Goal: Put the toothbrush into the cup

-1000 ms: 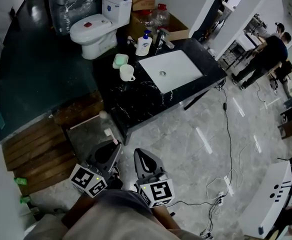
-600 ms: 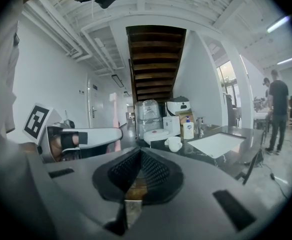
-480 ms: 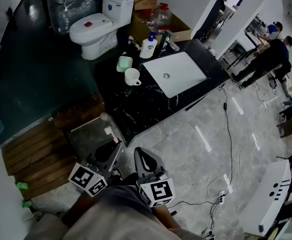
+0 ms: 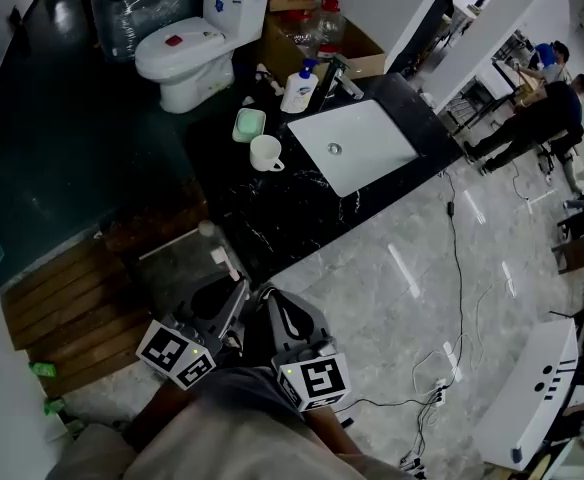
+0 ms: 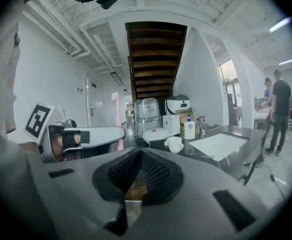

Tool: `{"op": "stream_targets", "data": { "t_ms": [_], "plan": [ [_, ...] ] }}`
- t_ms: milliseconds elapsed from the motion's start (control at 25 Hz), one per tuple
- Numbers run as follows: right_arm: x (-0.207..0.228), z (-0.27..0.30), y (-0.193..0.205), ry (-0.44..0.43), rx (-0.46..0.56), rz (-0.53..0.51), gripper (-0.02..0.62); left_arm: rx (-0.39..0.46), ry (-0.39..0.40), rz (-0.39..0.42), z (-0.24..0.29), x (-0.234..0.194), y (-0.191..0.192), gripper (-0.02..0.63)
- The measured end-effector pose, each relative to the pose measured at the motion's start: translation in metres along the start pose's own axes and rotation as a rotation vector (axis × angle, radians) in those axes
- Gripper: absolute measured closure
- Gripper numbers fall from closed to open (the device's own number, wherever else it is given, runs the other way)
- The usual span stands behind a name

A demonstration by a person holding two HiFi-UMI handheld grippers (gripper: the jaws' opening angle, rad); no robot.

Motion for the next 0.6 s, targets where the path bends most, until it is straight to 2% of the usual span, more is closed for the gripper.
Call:
{"op": "stream_targets", "data": {
  "t_ms": [600],
  "plan": [
    [0.063,0.053,-0.01,-0.014,0.011,0.002,0.589,0.01,-0.016,-0.004,0.071,-0.032,-0.022,0.56]
  ]
}}
Point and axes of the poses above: the fingertips, and each gripper's own axes: z forward along the fingers, x to its right, y out of its underside, the point moved 10 cm from there along -z, backward along the fingers, and after that the axes turned 11 degrees about -z, right-handed, at the moved point
